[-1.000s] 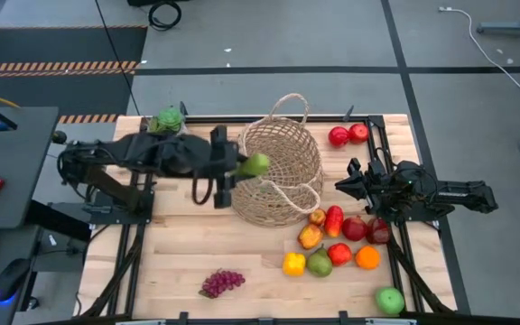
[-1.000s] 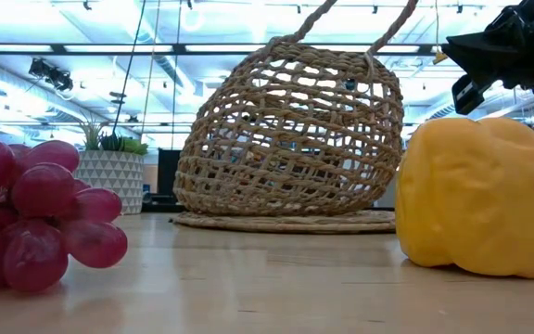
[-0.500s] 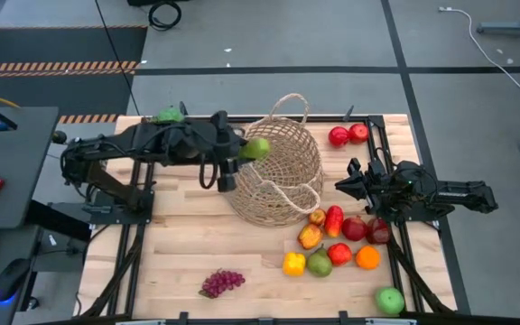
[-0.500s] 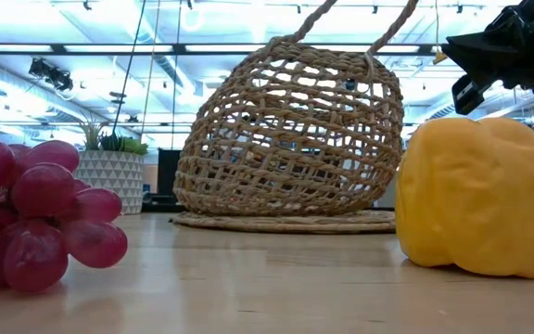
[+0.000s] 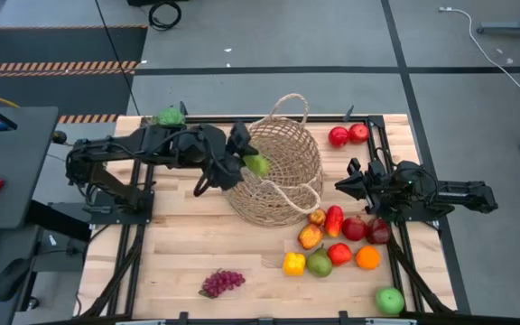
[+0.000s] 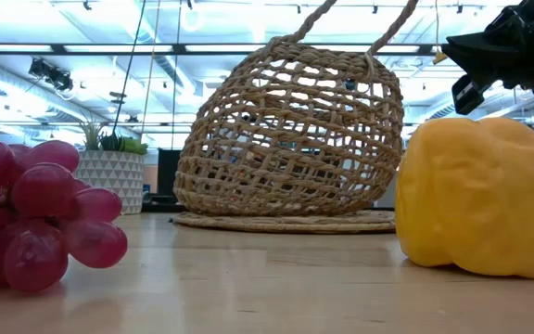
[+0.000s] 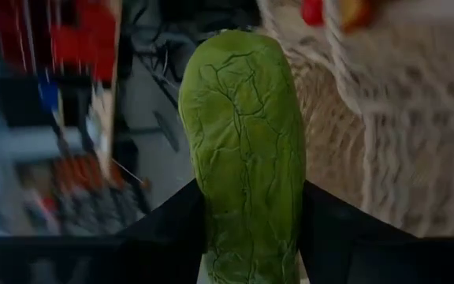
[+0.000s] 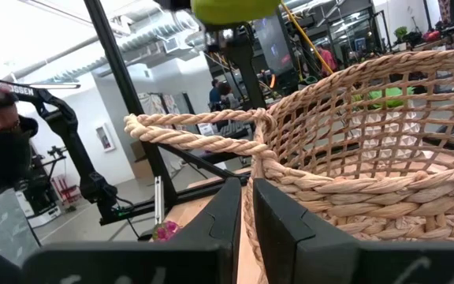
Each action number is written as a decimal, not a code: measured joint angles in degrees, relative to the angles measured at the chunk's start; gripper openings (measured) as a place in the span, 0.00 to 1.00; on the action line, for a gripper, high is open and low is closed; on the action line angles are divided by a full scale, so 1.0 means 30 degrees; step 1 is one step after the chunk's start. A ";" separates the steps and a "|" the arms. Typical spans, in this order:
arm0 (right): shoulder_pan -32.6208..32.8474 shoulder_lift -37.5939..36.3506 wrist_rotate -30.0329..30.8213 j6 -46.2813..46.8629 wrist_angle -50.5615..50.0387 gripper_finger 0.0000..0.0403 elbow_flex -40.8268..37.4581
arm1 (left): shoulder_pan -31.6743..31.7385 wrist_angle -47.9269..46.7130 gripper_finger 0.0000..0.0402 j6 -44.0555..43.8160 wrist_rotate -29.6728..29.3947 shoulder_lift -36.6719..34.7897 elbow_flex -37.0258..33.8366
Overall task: Build produce basket
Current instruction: Put the green cucumber into the brown basket, then put the yellow bell pepper into the brown basket
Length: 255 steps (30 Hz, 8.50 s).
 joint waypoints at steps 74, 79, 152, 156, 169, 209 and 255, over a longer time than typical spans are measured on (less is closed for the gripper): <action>0.0001 -0.0007 0.0000 0.0004 0.0000 0.10 -0.0002 | 0.6172 0.5499 0.42 -3.2121 0.5844 0.2477 0.0000; 0.0006 -0.0007 0.0000 0.0001 0.0000 0.10 -0.0006 | 0.5060 0.6189 0.42 -2.9385 0.3772 0.2716 0.0017; 0.0006 -0.0015 0.0000 0.0006 0.0116 0.10 -0.0007 | 0.4698 0.7065 0.42 0.3743 0.2191 1.1610 0.0332; 0.0003 -0.0015 0.0000 0.0003 0.0146 0.10 -0.0007 | 0.5014 0.7138 0.42 0.3352 0.2240 1.1986 0.0335; -0.0001 -0.0015 0.0007 0.0006 0.0138 0.10 -0.0007 | 0.5468 0.7003 0.52 0.0805 0.3281 1.1992 0.0335; 0.0003 -0.0015 0.0000 0.0001 0.0135 0.10 -0.0007 | 0.4626 1.1373 0.72 -0.1196 0.0906 0.6694 0.0364; 0.0006 -0.0021 0.0000 -0.0001 0.0138 0.10 -0.0007 | 0.4321 0.7778 0.72 -1.5699 0.3450 -0.7717 0.0350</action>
